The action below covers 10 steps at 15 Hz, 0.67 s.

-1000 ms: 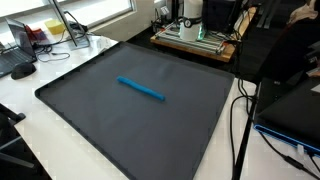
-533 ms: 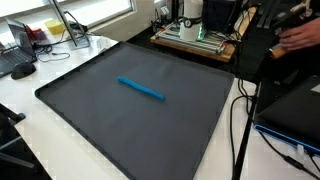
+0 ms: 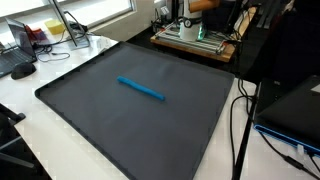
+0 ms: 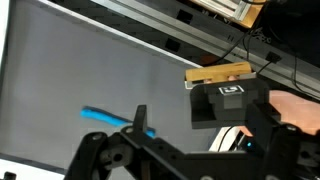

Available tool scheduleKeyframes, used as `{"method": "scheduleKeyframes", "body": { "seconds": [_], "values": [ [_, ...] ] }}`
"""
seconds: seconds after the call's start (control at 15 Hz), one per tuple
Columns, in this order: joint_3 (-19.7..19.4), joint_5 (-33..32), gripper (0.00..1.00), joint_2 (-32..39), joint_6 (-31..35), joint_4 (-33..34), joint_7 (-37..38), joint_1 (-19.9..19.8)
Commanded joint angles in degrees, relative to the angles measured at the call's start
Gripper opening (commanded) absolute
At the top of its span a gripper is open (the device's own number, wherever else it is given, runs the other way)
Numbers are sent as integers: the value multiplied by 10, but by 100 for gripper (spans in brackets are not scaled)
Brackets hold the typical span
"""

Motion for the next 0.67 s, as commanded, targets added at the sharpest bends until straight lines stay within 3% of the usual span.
{"method": "scheduleKeyframes", "body": {
  "seconds": [0.0, 0.6],
  "values": [
    [0, 0, 100, 1, -1, 1, 1, 1],
    [17, 0, 100, 16, 33, 14, -10, 17]
  ]
}}
